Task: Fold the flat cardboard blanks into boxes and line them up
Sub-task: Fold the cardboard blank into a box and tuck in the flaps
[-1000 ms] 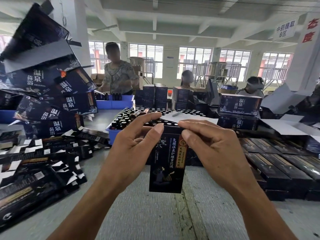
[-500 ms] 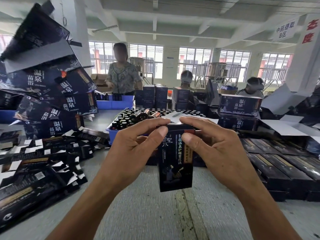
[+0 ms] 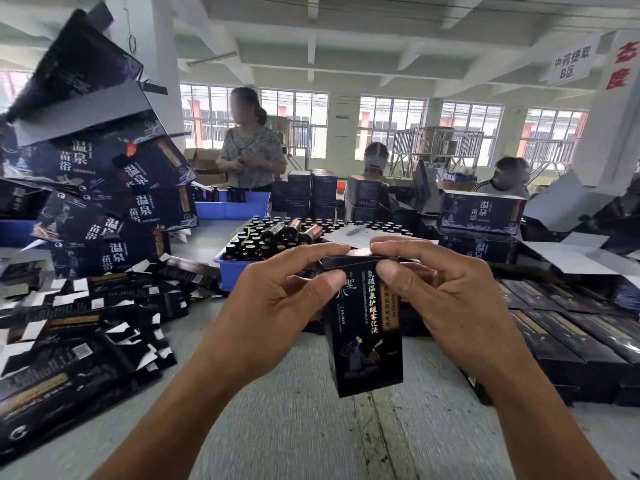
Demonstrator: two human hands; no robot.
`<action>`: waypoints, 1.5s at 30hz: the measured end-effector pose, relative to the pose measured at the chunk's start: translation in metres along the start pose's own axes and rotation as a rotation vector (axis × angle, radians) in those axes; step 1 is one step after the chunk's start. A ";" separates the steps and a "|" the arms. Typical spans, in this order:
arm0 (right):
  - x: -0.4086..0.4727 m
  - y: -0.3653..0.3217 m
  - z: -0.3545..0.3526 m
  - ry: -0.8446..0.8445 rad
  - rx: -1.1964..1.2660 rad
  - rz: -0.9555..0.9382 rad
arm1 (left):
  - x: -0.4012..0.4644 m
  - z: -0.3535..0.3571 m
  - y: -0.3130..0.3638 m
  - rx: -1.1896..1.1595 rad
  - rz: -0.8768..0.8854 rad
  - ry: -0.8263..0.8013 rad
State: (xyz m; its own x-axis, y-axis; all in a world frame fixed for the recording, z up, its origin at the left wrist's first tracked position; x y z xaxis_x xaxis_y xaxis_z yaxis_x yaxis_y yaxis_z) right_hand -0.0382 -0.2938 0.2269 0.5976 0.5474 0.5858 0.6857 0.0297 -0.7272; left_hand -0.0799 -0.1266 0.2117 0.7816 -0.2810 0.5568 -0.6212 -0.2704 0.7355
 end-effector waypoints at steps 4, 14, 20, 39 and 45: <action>0.000 0.001 -0.002 0.020 0.005 0.001 | 0.000 -0.001 -0.001 0.009 -0.008 0.003; -0.001 0.003 -0.005 0.025 0.011 0.007 | -0.002 0.004 0.009 0.203 0.006 0.024; -0.001 -0.002 -0.005 0.047 0.012 -0.027 | -0.003 0.001 0.006 0.161 0.022 0.084; -0.015 0.074 0.065 -0.165 -0.881 0.431 | -0.013 -0.050 -0.049 0.311 -0.465 0.168; -0.058 0.162 0.002 -0.191 -1.106 0.853 | -0.013 -0.060 -0.039 0.219 -0.405 0.138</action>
State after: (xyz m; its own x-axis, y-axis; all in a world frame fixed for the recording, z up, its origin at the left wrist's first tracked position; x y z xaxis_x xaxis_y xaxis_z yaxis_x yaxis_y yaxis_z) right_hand 0.0373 -0.3186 0.0743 0.9854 0.1699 -0.0076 0.1676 -0.9780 -0.1238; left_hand -0.0625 -0.0572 0.1983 0.9541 0.0072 0.2993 -0.2513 -0.5245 0.8135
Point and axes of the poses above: each hand's wrist, its own x-axis towards the middle knuckle, its own z-axis out of the palm, y = z × x, the point moved 10 cm from there along x, towards the middle knuckle, and after that the axes turned 14 degrees about -y, right-handed, at the moved point
